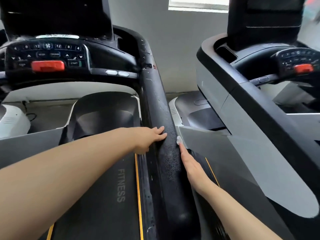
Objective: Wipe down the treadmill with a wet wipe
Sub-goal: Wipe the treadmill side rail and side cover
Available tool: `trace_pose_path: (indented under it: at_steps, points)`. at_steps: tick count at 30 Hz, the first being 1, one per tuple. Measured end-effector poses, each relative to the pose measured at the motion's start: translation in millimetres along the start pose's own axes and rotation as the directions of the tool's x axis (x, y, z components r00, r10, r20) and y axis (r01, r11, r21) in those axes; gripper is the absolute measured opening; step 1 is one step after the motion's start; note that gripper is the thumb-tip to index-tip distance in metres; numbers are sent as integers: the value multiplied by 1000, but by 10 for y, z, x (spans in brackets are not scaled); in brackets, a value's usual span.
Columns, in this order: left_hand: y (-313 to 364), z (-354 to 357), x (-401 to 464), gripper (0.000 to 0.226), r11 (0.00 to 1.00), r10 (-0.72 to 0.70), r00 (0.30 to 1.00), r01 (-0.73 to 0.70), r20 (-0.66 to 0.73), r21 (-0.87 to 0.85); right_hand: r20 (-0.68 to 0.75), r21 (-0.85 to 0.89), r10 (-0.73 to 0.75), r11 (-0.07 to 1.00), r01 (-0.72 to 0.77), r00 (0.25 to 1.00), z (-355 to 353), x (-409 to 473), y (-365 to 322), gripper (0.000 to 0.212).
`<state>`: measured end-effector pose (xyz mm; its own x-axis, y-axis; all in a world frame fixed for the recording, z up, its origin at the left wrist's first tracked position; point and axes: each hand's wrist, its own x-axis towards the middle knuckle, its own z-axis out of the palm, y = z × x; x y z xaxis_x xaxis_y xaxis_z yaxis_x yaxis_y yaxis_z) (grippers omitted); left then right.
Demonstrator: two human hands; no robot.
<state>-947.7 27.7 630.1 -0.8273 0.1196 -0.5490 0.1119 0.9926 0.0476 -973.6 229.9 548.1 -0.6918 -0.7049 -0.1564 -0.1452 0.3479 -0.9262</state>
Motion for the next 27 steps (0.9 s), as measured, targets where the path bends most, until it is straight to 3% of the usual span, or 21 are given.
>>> trace_pose_path:
  at_steps: [7, 12, 17, 22, 27]
  points:
    - [103, -91, 115, 78, 984, -17, 1000, 16, 1, 175, -52, 31, 123, 992, -121, 991, -73, 652, -136, 44]
    - [105, -97, 134, 71, 985, -13, 1000, 14, -11, 172, -49, 134, 169, 978, -162, 984, -86, 951, -106, 54]
    - [59, -76, 148, 71, 987, 4, 1000, -2, -16, 162, -30, 194, 110, 976, -102, 994, -133, 674, -88, 45]
    - [35, -80, 138, 69, 988, 33, 999, -32, -4, 149, -28, 133, 70, 989, -66, 997, -149, 957, -285, 44]
    - [32, -94, 160, 69, 989, 34, 999, -34, 1, 141, -34, -36, 65, 997, -66, 997, -157, 1505, -428, 50]
